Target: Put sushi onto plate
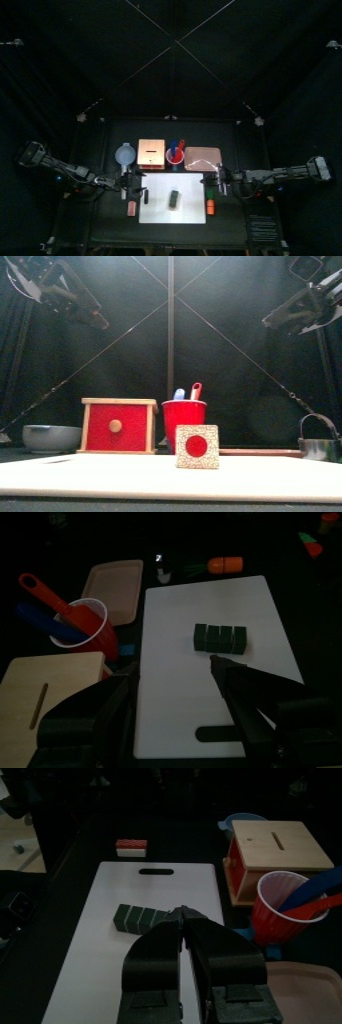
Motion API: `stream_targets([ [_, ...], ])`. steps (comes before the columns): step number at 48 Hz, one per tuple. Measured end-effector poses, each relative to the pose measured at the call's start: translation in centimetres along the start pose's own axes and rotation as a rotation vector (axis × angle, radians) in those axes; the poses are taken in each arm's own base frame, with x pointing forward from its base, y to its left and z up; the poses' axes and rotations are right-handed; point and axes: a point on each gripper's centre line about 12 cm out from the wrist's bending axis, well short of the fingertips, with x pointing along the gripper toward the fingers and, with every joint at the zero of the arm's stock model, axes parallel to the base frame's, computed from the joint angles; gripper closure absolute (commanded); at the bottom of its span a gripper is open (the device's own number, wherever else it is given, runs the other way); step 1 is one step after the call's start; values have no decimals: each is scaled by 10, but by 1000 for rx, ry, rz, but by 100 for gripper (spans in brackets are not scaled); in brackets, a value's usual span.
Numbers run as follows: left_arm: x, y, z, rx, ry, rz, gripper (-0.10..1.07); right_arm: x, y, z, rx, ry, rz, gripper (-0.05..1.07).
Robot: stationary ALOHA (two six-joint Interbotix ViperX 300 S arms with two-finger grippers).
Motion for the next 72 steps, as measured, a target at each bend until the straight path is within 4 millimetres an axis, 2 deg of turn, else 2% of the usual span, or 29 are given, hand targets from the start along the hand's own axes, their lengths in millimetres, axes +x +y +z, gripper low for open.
stream_targets([
  [23,0,0,0,14,-3,-2,6,0,1,3,28,-6,1,94],
  [30,1,1,0,28,-7,3,6,3,2,10,52,-19,8,94],
  [37,1,2,1,42,-12,13,6,13,4,26,98,-26,17,92],
  [44,1,3,1,44,-14,13,6,36,5,30,263,57,9,88],
  [51,1,1,-1,46,-16,-4,6,58,8,23,478,186,-2,75],
  [59,2,1,-2,45,-14,-10,6,78,16,3,716,372,-21,51],
  [66,2,2,-5,51,-7,-9,6,86,23,-19,926,533,-64,26],
  [72,3,2,-8,49,-1,-8,6,89,26,-35,1086,668,-128,14],
])
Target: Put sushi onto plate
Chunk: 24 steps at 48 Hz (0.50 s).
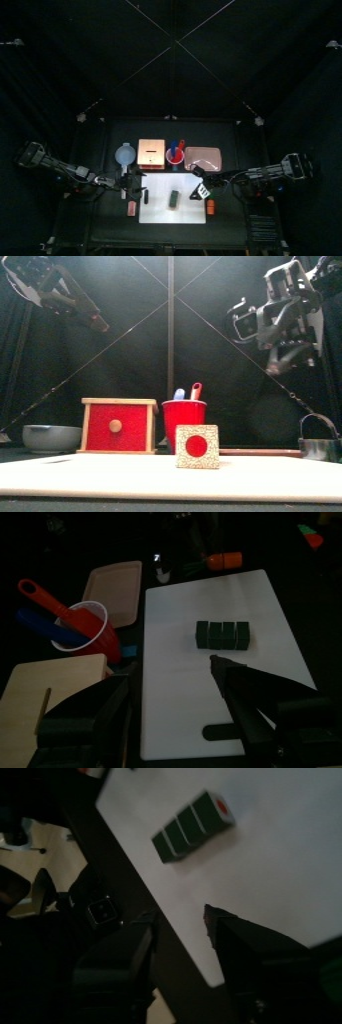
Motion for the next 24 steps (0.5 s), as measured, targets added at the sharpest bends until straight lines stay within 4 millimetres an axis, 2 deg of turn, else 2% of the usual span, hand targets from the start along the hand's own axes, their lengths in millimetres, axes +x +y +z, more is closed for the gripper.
stream_targets([
  [7,0,0,-6,3,13,-1,6,10,-3,-1,111,63,-77,12],
  [15,1,2,-12,1,28,8,6,22,6,13,230,53,-137,10],
  [24,3,5,-17,-4,46,19,6,32,10,27,285,23,-225,1],
])
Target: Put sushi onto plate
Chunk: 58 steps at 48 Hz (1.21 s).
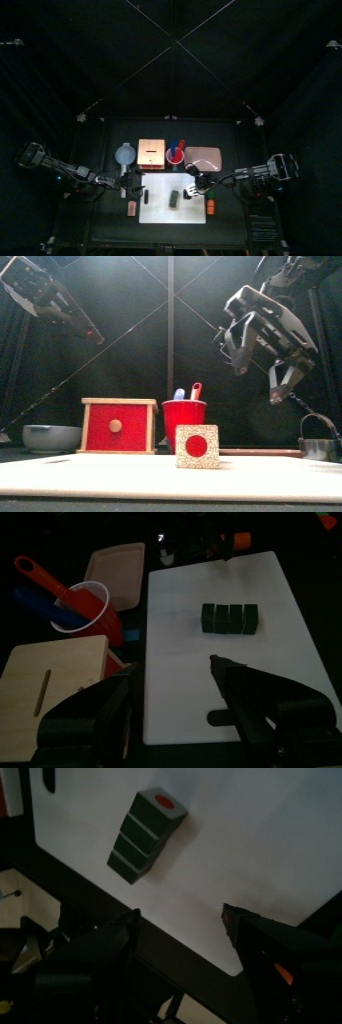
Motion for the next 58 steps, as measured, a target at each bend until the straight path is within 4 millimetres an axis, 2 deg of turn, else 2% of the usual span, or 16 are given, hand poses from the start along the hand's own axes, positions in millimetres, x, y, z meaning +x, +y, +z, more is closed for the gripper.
stream_targets([
  [10,1,3,-1,-20,8,10,6,9,13,10,87,-27,-59,-1],
  [25,3,11,-10,-31,34,38,6,44,32,10,248,-14,-174,-1],
  [39,4,18,-10,-41,39,63,6,63,53,10,260,-29,-211,-1],
  [58,3,20,-11,-37,35,67,6,92,66,20,279,-73,-248,-1],
])
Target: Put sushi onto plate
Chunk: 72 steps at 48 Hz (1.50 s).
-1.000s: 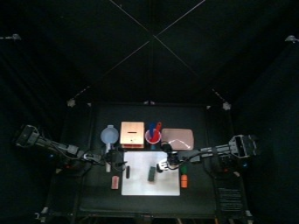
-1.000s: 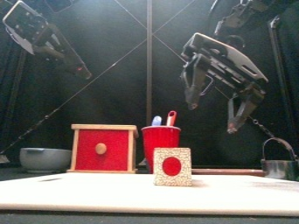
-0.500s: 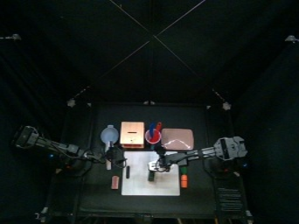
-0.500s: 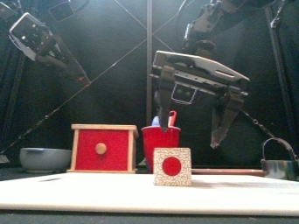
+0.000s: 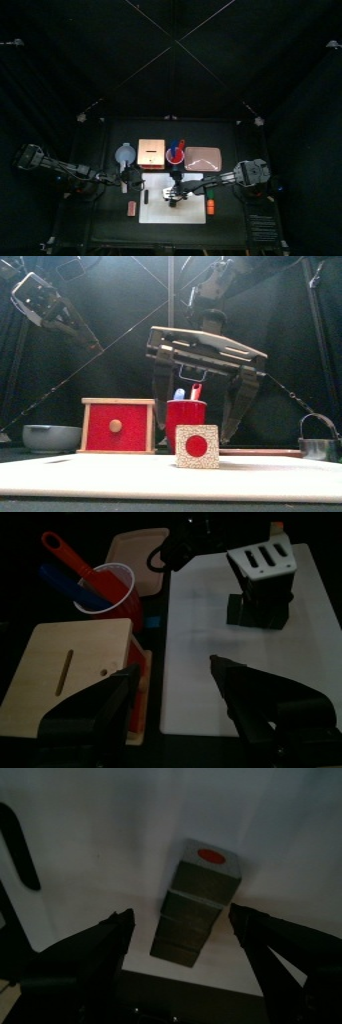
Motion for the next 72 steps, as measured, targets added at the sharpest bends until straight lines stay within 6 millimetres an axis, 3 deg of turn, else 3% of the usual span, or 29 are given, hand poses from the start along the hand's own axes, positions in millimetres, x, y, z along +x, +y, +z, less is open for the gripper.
stream_targets([
  [15,-2,1,0,4,-6,1,6,6,0,0,4,-6,-34,4],
  [33,-7,2,0,-1,-23,0,6,12,-6,-6,-14,-9,-80,32],
  [43,-7,2,0,-1,-23,-1,6,10,-7,-5,-52,-26,-90,32],
  [49,-7,3,-1,0,-21,0,6,-12,-11,0,-94,-57,-111,32],
  [58,-6,5,-2,-7,-17,8,6,-56,-36,18,-119,-91,-168,32],
  [72,-5,9,-4,-15,-10,24,6,-89,-88,78,-78,-120,-187,32],
])
